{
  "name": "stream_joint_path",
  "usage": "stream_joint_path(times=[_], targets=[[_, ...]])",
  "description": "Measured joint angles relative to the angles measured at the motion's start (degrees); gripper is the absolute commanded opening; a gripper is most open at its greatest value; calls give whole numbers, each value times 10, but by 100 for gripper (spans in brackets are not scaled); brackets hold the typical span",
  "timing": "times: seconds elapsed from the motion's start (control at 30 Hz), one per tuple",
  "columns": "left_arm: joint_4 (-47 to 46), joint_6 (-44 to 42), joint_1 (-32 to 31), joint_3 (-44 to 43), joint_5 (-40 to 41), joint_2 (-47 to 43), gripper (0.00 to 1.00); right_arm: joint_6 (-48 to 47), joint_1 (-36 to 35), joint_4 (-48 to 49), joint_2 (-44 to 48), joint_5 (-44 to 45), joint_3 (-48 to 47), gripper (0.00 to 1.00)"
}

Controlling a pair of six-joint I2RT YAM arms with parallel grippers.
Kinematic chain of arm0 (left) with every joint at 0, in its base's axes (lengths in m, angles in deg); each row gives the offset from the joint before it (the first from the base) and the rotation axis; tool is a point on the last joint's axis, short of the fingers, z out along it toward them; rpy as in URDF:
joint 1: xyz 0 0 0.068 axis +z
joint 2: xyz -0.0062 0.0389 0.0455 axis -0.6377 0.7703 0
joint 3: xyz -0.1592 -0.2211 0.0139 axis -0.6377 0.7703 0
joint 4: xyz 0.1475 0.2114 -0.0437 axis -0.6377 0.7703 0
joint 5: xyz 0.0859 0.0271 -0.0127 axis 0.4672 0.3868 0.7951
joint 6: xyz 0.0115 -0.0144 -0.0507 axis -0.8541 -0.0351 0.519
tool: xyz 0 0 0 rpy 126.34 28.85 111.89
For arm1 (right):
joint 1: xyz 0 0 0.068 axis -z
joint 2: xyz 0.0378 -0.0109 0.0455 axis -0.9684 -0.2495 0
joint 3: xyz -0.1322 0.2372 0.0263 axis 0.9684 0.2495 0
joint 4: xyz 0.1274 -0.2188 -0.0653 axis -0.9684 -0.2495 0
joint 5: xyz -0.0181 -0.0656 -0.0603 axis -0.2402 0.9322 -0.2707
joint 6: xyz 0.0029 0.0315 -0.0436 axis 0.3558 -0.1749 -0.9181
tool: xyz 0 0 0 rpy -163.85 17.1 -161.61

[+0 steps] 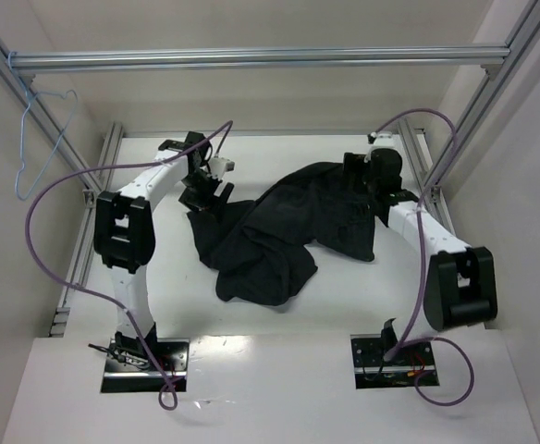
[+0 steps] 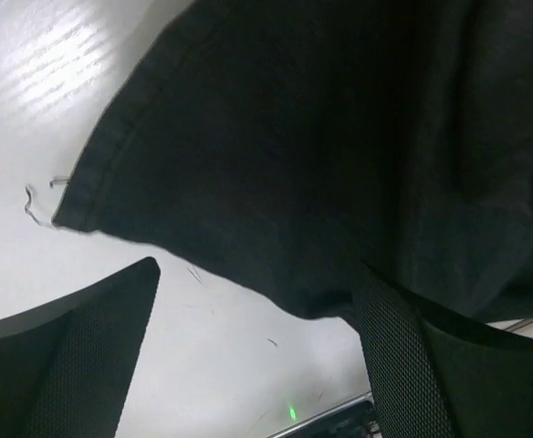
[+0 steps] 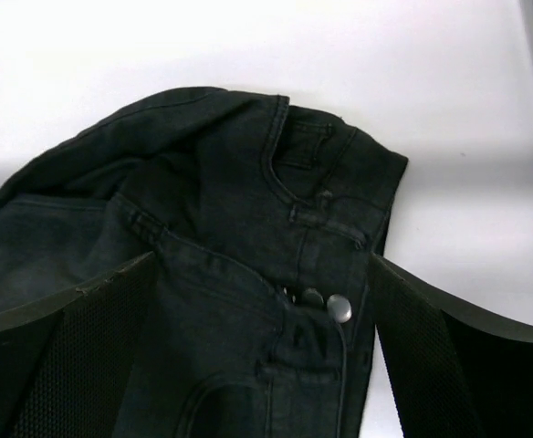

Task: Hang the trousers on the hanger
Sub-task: Fold the trousers

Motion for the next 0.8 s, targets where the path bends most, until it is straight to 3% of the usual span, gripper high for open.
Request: stream_joint_path(times=[0.13, 0.4, 0.8], targets=[[41, -10, 5, -73, 18, 74, 98, 5, 3, -3, -97, -6, -65, 100], [29, 4, 32, -78, 61, 81, 99, 74, 19, -80, -261, 20, -186, 100], [-56, 16, 42, 2, 111, 114, 99, 145, 66, -150, -341, 23, -261, 100]])
